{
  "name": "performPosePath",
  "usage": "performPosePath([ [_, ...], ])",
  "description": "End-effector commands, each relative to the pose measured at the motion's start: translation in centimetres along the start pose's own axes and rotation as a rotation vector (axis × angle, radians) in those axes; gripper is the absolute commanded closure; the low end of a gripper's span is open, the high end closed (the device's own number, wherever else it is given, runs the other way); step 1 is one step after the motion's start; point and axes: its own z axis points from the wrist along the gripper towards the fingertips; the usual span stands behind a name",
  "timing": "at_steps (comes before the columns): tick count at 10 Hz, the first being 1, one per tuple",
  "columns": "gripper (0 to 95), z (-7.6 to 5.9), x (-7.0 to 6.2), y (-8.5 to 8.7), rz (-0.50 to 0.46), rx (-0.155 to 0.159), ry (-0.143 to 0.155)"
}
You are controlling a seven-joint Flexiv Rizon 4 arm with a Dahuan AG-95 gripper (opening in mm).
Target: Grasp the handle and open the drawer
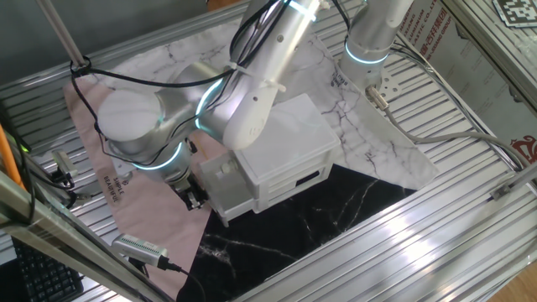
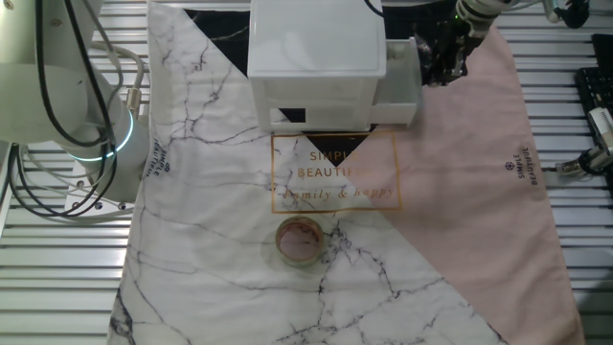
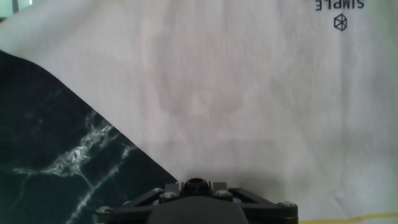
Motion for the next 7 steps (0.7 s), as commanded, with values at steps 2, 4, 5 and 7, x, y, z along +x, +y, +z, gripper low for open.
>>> performPosePath([
  [2, 95.0, -0.4, -0.6, -0.3, -0.004, -0.003, 0.004],
  [4, 95.0, -0.5, -1.2, -0.3, -0.004, -0.006, 0.007],
  [5, 95.0, -0.5, -1.4, -0.3, -0.006, -0.006, 0.005],
  [7, 95.0, -0.3, -2.0, -0.3, -0.01, -0.004, 0.005],
])
